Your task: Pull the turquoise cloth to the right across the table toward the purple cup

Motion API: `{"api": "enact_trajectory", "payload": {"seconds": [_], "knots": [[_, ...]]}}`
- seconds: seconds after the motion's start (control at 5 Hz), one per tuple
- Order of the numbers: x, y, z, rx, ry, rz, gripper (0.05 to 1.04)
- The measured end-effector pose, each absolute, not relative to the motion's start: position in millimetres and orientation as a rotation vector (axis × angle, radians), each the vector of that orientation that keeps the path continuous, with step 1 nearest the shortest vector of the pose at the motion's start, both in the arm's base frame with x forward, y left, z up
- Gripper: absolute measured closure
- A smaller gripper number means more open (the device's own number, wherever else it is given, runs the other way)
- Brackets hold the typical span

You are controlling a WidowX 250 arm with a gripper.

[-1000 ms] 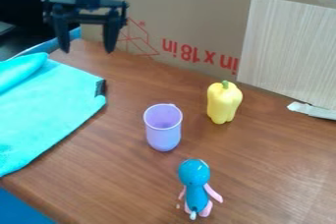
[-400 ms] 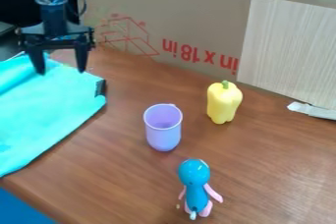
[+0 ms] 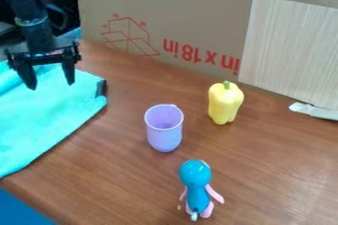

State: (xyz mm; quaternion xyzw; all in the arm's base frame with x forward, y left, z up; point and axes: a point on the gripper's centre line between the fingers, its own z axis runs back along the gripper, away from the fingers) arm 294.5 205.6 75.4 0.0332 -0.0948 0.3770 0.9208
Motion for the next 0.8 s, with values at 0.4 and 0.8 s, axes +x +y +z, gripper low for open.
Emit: {"api": "enact_trajectory", "payload": {"seconds": [0.4, 0.8], "knots": [[297.1, 214.5, 51.1, 0.063, -0.138, 0.827, 0.083], [301.1, 215.7, 24.5, 0.091, -0.085, 0.830, 0.083]]}}
